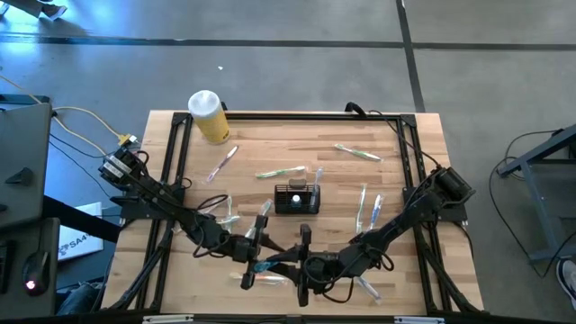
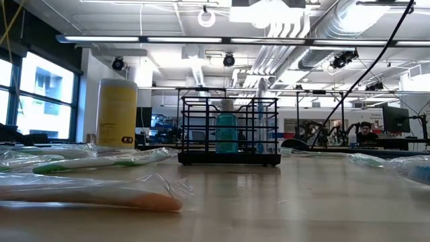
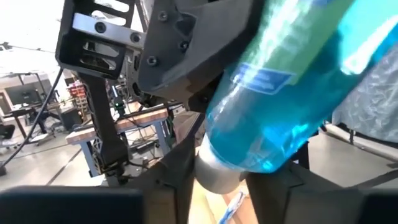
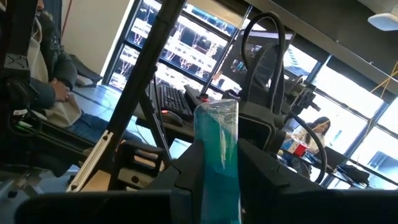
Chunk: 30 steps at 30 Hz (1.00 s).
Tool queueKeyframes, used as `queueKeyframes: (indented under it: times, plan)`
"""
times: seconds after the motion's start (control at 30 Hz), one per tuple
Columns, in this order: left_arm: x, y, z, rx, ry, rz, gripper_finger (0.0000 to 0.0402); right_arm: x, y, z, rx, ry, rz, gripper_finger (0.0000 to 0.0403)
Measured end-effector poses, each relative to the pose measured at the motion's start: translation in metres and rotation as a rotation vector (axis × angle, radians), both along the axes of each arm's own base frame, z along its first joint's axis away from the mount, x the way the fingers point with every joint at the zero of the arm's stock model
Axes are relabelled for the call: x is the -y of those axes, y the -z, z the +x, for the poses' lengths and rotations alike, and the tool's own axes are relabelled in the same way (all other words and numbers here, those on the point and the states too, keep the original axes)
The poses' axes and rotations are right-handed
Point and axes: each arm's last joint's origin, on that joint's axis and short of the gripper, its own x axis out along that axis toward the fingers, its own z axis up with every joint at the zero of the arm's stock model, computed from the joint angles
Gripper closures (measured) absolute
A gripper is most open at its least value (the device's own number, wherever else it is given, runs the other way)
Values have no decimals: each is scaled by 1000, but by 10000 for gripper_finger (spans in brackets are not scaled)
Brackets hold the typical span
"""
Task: Pick & Place toothbrushing station
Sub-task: Put the mouthwash into the wire organizer
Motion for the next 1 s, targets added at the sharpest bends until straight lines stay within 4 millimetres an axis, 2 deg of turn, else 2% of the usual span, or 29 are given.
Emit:
queueKeyframes:
  times: [0.1, 0.6, 1.0]
  plan:
    - [0, 0, 0, 5, -5, 21, 312, 0, -1, 0, 4, 4, 16, 333]
    - [0, 3, 0, -17, -6, 38, 310, 0, 6, 0, -67, -1, -12, 327]
    - [0, 2, 0, -14, -4, 19, 311, 0, 11, 1, -100, 50, -32, 232]
